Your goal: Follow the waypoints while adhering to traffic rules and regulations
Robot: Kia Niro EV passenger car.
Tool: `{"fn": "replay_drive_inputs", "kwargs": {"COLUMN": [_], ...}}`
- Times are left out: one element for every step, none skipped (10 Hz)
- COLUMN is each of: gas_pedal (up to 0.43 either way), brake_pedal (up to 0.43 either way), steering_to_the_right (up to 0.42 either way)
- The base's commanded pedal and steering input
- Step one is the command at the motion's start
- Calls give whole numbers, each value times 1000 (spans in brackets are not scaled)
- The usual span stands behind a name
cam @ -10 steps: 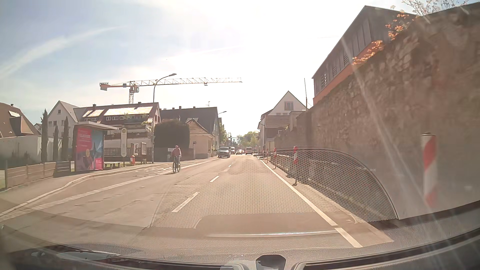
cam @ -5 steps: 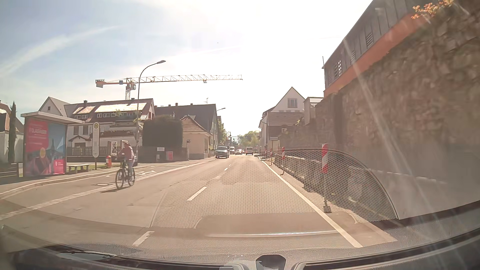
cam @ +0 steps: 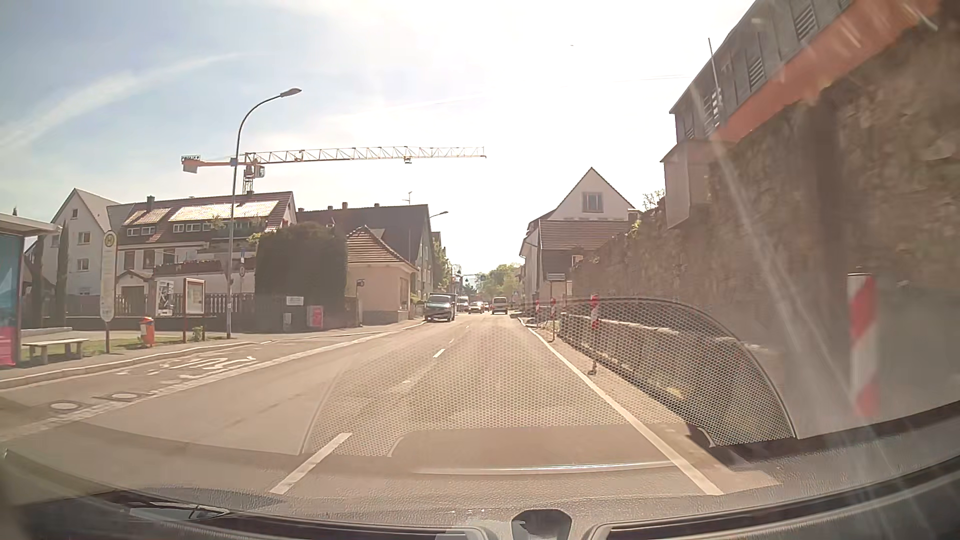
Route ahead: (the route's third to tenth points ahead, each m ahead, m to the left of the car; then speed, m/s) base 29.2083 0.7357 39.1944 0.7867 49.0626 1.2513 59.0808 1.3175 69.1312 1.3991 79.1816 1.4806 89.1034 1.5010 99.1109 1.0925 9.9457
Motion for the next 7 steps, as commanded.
{"fn": "replay_drive_inputs", "kwargs": {"gas_pedal": [87,87,87,79,79,79,79], "brake_pedal": [0,0,0,0,0,0,0], "steering_to_the_right": [0,-1,-1,-1,-1,0,0]}}
